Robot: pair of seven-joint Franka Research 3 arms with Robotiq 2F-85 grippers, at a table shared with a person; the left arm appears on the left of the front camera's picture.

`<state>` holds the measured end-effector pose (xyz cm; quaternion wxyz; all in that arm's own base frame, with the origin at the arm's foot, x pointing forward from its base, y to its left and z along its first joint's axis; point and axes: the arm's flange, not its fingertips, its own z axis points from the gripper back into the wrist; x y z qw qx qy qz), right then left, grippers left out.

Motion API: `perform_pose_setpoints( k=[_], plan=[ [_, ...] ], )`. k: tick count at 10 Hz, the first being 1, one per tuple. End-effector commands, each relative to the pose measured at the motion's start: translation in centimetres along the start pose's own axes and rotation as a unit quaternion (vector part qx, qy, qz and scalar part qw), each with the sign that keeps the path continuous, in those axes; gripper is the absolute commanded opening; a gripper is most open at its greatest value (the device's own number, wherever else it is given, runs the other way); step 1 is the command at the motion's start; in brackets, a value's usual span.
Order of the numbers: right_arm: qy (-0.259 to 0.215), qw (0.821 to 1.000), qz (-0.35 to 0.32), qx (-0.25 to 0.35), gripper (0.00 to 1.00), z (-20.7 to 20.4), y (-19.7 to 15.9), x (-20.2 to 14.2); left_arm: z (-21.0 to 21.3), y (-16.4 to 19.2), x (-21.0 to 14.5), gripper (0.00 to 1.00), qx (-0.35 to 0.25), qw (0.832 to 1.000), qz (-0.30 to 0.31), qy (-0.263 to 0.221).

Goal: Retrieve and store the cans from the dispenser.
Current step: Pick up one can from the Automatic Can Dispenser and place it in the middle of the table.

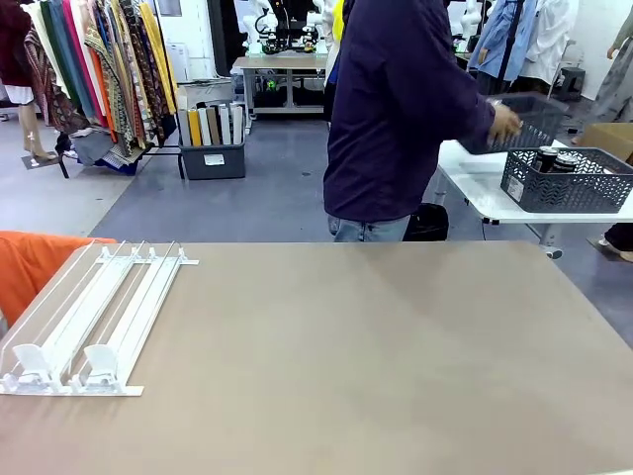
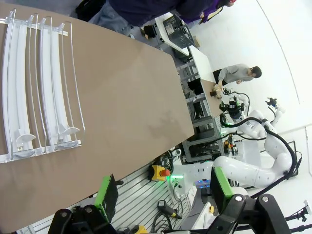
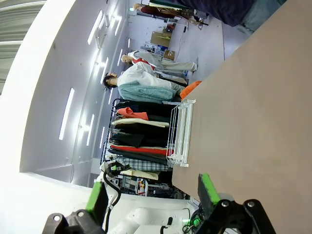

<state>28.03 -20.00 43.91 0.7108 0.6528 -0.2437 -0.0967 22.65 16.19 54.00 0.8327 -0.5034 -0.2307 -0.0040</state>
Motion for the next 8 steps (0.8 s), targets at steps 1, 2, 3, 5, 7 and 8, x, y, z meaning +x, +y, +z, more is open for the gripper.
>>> perform_pose_setpoints(
  k=[1,2,3,5,7,8],
  plan=[
    [0.004,1.000,0.008,0.002,1.00,0.05,0.15,-0.03,-0.06,-0.07,0.16,1.00,-0.007,1.000,-0.009,-0.003],
    [0.004,1.000,0.008,0.002,1.00,0.05,0.15,-0.03,-0.06,-0.07,0.16,1.00,-0.007,1.000,-0.009,-0.003],
    [0.004,1.000,0.008,0.002,1.00,0.05,0.15,-0.03,-0.06,-0.07,0.16,1.00,-0.007,1.000,-0.009,-0.003],
    [0.004,1.000,0.008,0.002,1.00,0.05,0.15,-0.03,-0.06,-0.07,0.16,1.00,-0.007,1.000,-0.009,-0.003],
    [0.004,1.000,0.008,0.002,1.00,0.05,0.15,-0.03,-0.06,-0.07,0.16,1.00,-0.007,1.000,-0.009,-0.003],
    [0.004,1.000,0.008,0.002,1.00,0.05,0.15,-0.03,-0.06,-0.07,0.16,1.00,-0.007,1.000,-0.009,-0.003]
  ],
)
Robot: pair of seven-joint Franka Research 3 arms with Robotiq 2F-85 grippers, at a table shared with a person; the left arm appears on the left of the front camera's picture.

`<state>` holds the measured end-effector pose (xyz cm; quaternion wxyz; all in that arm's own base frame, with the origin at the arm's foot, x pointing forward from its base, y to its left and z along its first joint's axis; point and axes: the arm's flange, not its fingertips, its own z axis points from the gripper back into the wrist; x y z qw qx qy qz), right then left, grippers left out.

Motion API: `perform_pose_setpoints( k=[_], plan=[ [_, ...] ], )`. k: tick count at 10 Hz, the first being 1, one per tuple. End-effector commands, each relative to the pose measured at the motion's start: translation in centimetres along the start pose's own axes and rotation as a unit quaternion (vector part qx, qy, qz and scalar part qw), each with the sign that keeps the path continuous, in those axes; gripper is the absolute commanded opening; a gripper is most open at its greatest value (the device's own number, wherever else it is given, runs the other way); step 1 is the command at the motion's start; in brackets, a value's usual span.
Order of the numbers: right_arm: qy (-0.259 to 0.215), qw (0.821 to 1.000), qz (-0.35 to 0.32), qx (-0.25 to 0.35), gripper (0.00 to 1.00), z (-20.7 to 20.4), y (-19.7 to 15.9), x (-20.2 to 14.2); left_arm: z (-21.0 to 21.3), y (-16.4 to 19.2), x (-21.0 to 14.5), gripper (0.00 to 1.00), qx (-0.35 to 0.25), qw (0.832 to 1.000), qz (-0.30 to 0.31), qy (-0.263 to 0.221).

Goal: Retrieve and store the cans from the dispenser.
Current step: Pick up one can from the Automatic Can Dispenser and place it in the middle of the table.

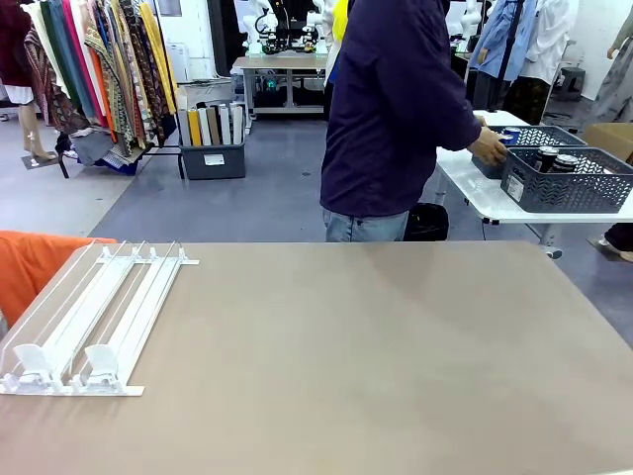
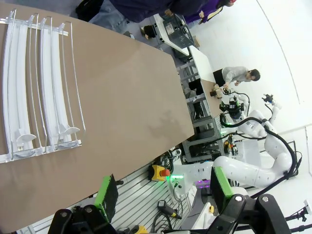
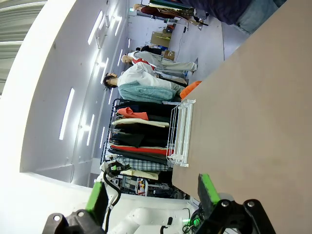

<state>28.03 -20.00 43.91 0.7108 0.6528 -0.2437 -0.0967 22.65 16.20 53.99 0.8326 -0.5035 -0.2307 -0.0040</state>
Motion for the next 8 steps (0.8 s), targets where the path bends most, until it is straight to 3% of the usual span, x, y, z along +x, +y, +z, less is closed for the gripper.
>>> perform_pose_setpoints(
  k=[1,8],
  plan=[
    [0.004,1.000,0.008,0.002,1.00,0.05,0.15,-0.03,-0.06,-0.08,0.17,1.00,-0.007,1.000,-0.009,-0.003],
    [0.004,1.000,0.008,0.002,1.00,0.05,0.15,-0.03,-0.06,-0.08,0.17,1.00,-0.007,1.000,-0.009,-0.003]
  ],
)
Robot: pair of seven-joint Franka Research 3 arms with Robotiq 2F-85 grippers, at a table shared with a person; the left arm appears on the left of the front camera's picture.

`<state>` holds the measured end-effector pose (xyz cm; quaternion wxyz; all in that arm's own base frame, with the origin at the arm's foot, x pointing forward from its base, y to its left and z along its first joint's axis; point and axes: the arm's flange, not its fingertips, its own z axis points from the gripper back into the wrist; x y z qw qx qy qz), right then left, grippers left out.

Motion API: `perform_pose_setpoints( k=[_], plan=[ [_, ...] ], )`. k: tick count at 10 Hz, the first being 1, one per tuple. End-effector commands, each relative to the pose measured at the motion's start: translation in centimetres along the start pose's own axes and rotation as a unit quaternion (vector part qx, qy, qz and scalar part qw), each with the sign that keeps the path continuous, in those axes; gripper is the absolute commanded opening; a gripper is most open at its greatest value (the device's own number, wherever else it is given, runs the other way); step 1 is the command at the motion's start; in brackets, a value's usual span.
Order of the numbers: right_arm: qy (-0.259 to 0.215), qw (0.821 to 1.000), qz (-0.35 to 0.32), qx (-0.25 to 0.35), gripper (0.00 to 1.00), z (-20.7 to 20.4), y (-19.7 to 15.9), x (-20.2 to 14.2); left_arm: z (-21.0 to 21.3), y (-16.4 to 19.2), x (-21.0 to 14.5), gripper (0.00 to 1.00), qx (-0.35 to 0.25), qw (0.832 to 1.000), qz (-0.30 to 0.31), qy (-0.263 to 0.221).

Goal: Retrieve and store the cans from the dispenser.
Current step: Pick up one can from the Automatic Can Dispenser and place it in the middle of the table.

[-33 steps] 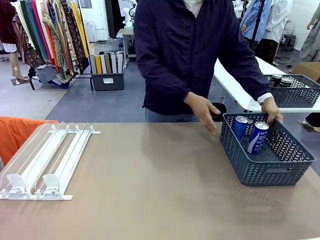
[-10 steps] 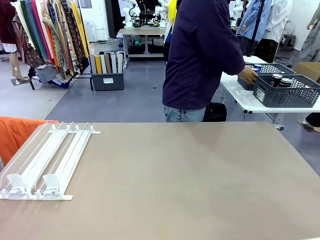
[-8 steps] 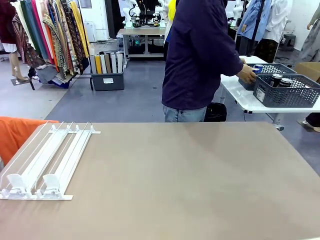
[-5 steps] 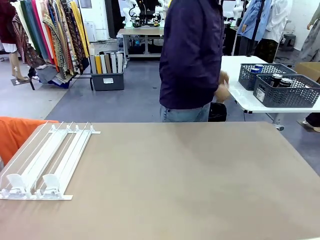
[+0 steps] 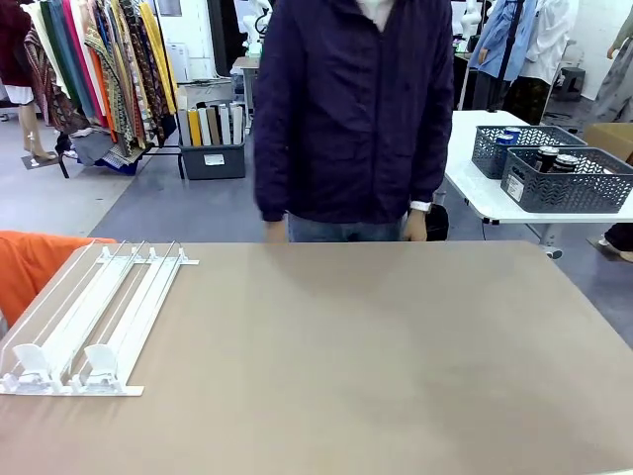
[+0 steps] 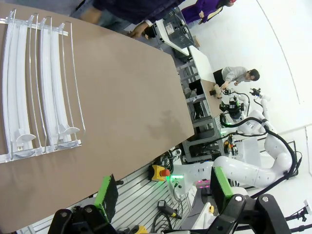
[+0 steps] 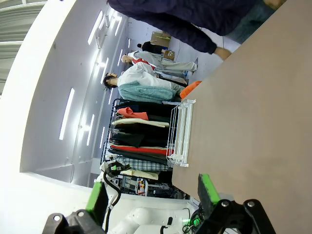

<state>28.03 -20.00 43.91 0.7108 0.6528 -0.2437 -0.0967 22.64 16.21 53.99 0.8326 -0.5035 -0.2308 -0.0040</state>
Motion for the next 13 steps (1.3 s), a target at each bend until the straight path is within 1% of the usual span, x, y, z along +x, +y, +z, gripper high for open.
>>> perform_pose_setpoints(
  k=[1,13],
  plan=[
    [0.004,1.000,0.008,0.002,1.00,0.05,0.15,-0.03,-0.07,-0.08,0.17,1.00,-0.007,1.000,-0.009,-0.003],
    [0.004,1.000,0.008,0.002,1.00,0.05,0.15,-0.03,-0.07,-0.08,0.17,1.00,-0.007,1.000,-0.009,-0.003]
  ],
)
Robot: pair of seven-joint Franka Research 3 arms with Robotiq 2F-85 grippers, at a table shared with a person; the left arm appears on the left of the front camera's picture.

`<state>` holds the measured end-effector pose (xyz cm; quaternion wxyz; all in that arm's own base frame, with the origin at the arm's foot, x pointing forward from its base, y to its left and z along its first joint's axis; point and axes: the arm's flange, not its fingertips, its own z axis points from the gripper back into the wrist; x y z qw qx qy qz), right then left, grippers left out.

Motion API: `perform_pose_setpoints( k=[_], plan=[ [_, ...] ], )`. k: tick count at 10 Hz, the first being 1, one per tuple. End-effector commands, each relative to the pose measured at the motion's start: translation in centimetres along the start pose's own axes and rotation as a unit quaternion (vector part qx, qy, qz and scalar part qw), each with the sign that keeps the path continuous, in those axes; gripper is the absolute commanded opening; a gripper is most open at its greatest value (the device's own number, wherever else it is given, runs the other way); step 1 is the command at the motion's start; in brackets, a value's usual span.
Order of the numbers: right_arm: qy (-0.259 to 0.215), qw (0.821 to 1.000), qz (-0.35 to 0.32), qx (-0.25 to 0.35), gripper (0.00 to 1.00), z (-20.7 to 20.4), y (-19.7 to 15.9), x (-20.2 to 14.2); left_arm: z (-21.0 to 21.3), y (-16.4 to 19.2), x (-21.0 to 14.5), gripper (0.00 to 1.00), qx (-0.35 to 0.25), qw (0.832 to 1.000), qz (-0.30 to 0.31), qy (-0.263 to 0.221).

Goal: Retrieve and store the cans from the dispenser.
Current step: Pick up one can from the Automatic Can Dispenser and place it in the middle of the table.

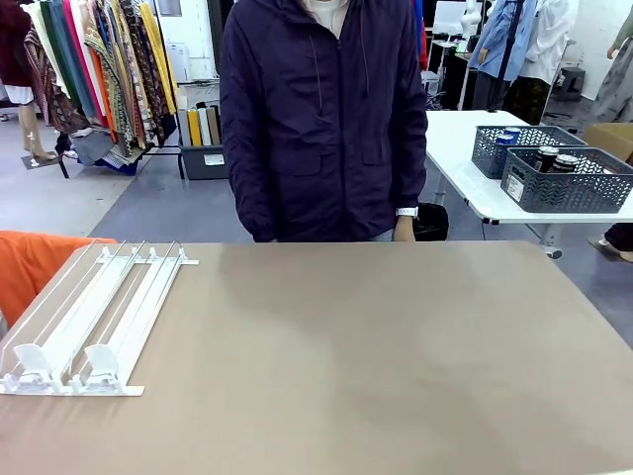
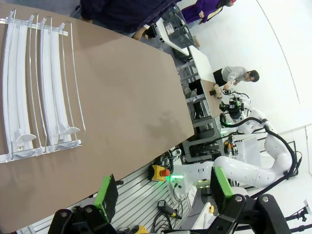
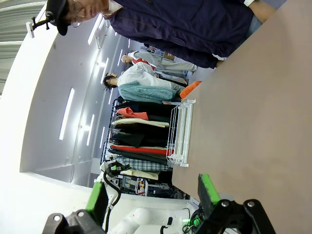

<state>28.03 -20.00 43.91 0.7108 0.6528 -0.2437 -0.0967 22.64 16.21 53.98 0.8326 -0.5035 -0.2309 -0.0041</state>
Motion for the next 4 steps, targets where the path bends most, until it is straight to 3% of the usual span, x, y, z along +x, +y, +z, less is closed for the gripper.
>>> perform_pose_setpoints(
  k=[1,4],
  plan=[
    [0.004,1.000,0.008,0.002,1.00,0.05,0.15,-0.03,-0.08,-0.09,0.18,1.00,-0.007,1.000,-0.009,-0.003],
    [0.004,1.000,0.008,0.002,1.00,0.05,0.15,-0.03,-0.08,-0.09,0.18,1.00,-0.007,1.000,-0.009,-0.003]
  ],
)
